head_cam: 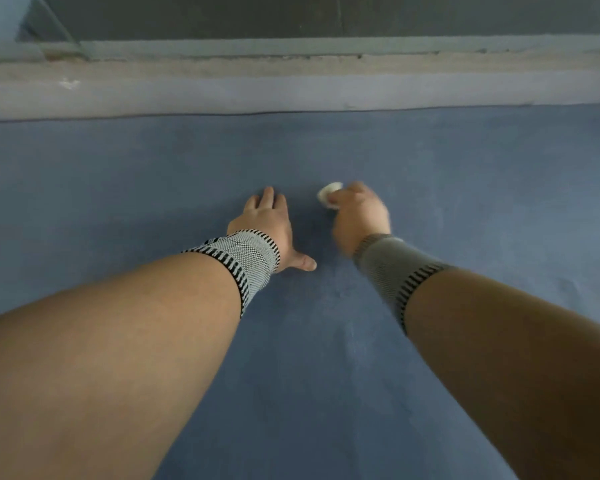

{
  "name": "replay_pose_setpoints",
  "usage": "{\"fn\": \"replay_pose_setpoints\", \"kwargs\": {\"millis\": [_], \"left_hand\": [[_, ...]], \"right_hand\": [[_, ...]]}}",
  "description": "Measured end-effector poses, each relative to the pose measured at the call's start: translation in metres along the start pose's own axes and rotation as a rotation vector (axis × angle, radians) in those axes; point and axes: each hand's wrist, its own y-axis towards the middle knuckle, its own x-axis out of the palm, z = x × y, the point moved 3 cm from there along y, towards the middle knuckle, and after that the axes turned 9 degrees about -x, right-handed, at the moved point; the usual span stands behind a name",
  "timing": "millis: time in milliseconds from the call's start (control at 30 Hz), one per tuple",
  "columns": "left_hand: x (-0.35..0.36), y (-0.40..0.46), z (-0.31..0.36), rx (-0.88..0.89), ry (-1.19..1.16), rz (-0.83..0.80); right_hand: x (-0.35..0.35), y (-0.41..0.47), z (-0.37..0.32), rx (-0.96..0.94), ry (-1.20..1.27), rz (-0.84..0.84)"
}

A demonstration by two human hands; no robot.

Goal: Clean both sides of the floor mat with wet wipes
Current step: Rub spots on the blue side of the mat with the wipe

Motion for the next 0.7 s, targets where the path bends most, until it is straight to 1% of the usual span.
{"fn": "replay_pose_setpoints", "kwargs": {"millis": [67,100,133,167,233,267,300,333,367,433,467,500,533,567,600,633,667,700], "left_hand": [[-0.001,-0.003,-0.002,0.069,0.047,-0.008],[-0.002,-0.004,-0.007,0.081,0.027,-0.018],[-0.003,-0.007,-0.015,0.067,-0.019,-0.04],[-0.002,-0.011,-0.023,0.059,-0.065,-0.056],[0.002,-0.025,-0.036,0.079,-0.059,-0.042],[0.007,-0.031,-0.039,0.098,-0.032,-0.022],[0.012,-0.037,-0.038,0.117,-0.012,-0.004],[0.016,-0.042,-0.035,0.126,-0.005,0.009],[0.019,-0.045,-0.033,0.119,-0.011,0.013],[0.022,-0.047,-0.029,0.092,-0.032,0.004],[0.022,-0.047,-0.028,0.081,-0.031,-0.007],[0.023,-0.048,-0.028,0.072,-0.025,-0.019],[0.023,-0.048,-0.027,0.064,-0.02,-0.032],[0.024,-0.049,-0.026,0.054,-0.019,-0.043],[0.024,-0.049,-0.025,0.046,-0.016,-0.053],[0.025,-0.049,-0.024,0.039,-0.011,-0.059],[0.025,-0.048,-0.023,0.035,-0.005,-0.065],[0.025,-0.047,-0.022,0.033,-0.002,-0.068]], "right_hand": [[0.016,-0.005,-0.038,-0.256,-0.026,-0.161],[0.015,-0.006,-0.04,-0.308,-0.052,-0.189],[0.01,-0.007,-0.029,-0.265,-0.07,-0.177],[0.0,-0.008,-0.009,-0.155,-0.063,-0.129],[-0.018,-0.018,0.035,0.146,-0.055,0.044],[-0.02,-0.025,0.042,0.259,-0.059,0.081],[-0.016,-0.028,0.034,0.281,-0.049,0.087],[-0.01,-0.027,0.012,0.187,-0.035,0.062],[0.003,-0.026,-0.014,0.046,0.003,0.016],[0.022,-0.031,-0.048,-0.212,0.016,-0.115],[0.022,-0.032,-0.048,-0.277,-0.001,-0.127],[0.017,-0.032,-0.039,-0.282,-0.013,-0.086],[0.009,-0.032,-0.019,-0.211,0.022,-0.005],[0.0,-0.033,0.007,-0.062,0.017,0.078],[-0.006,-0.037,0.027,0.072,-0.056,0.139],[-0.009,-0.041,0.036,0.159,-0.091,0.176],[-0.005,-0.04,0.034,0.206,-0.09,0.18],[-0.001,-0.04,0.016,0.171,-0.022,0.207]]}}
